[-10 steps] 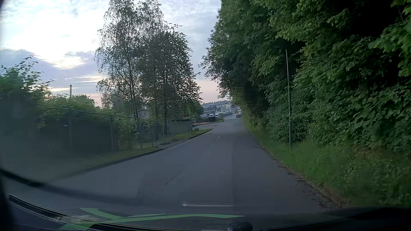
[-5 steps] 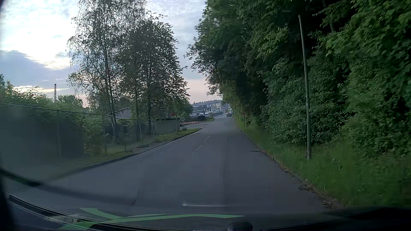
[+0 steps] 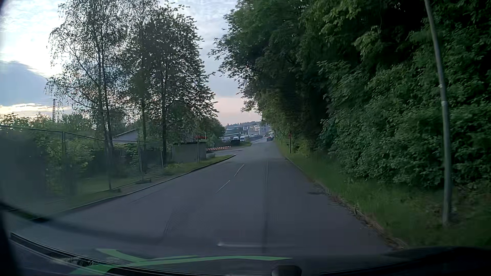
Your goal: Follow the waypoints while adhering to traffic rules and regulations
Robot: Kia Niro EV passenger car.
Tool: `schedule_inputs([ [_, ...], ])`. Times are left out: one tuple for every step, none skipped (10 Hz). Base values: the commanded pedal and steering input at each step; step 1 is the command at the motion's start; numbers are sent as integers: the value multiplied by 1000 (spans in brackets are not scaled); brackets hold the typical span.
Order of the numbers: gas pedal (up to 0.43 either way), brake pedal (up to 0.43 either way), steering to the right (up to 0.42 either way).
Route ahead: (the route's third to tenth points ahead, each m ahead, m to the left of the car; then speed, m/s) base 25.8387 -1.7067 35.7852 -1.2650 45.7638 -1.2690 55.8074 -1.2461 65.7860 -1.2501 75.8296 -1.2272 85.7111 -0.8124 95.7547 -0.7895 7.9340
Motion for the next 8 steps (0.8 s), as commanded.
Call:
schedule_inputs([
  [20, 0, 8],
  [20, 0, 6],
  [20, 0, 6],
  [20, 0, 6],
  [20, 0, 6],
  [20, 0, 6],
  [20, 0, 6],
  [20, 0, 6],
])
